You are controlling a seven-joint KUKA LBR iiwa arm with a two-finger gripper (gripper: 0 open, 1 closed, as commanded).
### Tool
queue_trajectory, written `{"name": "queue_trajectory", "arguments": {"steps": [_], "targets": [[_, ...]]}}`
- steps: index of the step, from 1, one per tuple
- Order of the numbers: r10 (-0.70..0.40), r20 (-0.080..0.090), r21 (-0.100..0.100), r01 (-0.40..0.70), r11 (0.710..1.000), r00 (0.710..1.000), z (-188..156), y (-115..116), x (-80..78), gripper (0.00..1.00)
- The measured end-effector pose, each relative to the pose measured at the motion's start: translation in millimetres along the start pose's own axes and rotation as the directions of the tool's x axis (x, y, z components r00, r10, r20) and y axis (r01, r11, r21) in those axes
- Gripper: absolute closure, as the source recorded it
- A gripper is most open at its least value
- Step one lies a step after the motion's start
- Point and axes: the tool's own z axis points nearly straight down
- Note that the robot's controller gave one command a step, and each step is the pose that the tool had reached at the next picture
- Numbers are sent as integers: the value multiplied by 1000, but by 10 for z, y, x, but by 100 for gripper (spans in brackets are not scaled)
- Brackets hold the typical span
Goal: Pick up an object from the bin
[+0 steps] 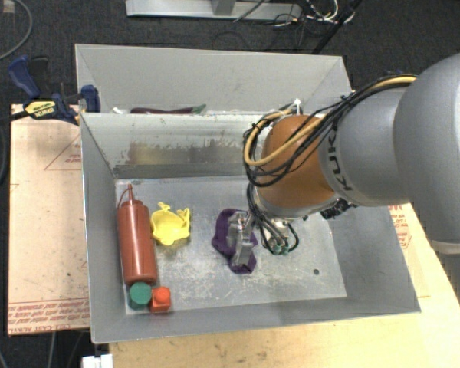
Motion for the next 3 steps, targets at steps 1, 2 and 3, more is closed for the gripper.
{"name": "queue_trajectory", "arguments": {"steps": [1,2,3], "targets": [[-346,6,-1,346,938,938,-7,405,-424,100],[-346,6,-1,346,938,938,-7,404,-424,100],[-358,11,-2,358,934,934,-1326,415,-381,100]]}}
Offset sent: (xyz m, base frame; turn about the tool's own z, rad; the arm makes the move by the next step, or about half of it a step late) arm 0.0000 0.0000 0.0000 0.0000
